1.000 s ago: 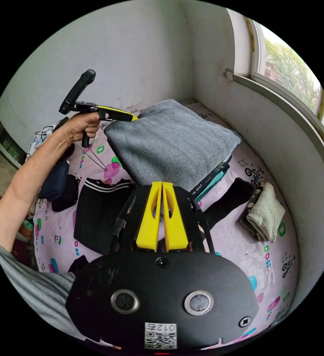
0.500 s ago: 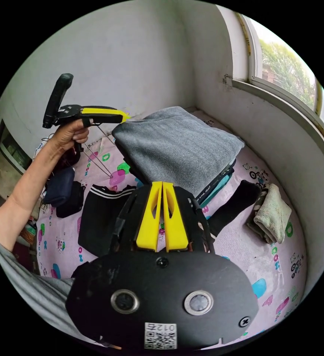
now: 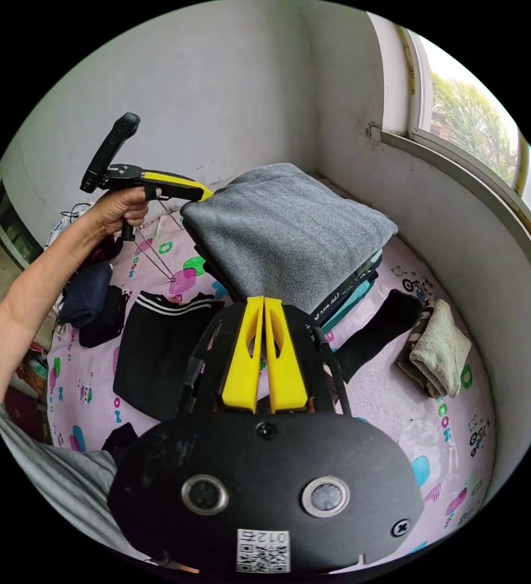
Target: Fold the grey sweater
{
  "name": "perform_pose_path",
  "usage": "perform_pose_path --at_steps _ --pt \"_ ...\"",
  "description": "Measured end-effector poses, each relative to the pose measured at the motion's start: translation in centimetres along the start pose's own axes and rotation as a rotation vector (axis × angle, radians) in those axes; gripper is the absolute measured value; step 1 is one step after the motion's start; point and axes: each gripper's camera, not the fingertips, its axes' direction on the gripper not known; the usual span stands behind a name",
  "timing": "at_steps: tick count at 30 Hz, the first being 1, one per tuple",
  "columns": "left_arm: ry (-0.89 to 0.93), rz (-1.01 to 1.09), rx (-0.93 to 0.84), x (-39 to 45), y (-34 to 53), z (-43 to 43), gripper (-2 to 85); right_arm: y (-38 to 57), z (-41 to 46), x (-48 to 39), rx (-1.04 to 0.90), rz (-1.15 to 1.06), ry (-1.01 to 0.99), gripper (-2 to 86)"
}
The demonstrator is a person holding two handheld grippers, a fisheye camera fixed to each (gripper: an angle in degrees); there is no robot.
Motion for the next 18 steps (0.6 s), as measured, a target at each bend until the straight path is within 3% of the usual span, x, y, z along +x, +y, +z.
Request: perform_pose_path --at_steps 11,18 --pt "0.065 -0.066 0.038 0.9 1.8 -2.0 -0.2 5.9 3.3 4.7 -0.002 0.052 -0.023 -1.0" --pt "0.044 -0.076 0.151 3.4 3.2 -6.3 -0.2 10.3 5.1 7.6 -0.023 0.112 -0.002 -1.0"
